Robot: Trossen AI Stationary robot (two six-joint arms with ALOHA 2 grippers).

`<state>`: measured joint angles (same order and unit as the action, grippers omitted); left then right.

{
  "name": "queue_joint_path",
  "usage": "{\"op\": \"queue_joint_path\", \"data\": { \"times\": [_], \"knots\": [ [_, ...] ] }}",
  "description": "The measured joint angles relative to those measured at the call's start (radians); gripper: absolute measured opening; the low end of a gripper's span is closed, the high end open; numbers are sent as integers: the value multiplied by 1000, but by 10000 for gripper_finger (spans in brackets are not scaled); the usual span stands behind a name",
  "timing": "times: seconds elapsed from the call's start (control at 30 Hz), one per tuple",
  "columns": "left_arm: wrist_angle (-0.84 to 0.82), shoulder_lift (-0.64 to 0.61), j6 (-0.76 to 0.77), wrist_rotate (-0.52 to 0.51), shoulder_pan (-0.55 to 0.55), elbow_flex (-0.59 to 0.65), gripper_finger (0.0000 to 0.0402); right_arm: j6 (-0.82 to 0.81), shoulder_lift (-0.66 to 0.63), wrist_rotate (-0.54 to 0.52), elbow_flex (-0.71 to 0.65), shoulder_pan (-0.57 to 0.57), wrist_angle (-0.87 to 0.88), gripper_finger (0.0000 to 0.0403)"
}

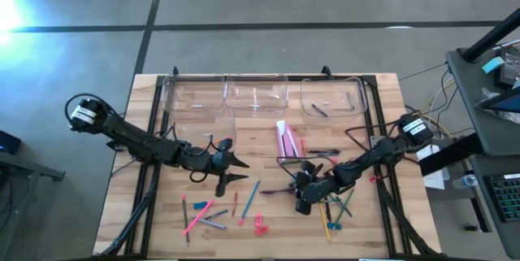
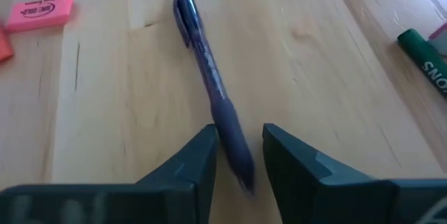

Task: Sort crayons/erasers/pens/pencils in bins
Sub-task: Put the violet pen into the top middle transparent bin

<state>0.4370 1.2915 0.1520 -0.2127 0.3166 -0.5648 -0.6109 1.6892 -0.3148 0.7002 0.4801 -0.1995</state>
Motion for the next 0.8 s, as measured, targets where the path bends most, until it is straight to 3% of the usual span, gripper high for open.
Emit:
{"op": "queue_joint_path", "data": {
  "times": [0.3,0.63,0.8],
  "knots": [
    [0,0,0,0,0,0,141,-20,-22,15,-1,0,42,22],
    [5,-23,-1,0,0,0,141,20,-140,10,-6,0,55,24],
    [6,-32,-1,-1,0,-12,141,81,-224,-65,-6,-37,51,24]
  ]
}}
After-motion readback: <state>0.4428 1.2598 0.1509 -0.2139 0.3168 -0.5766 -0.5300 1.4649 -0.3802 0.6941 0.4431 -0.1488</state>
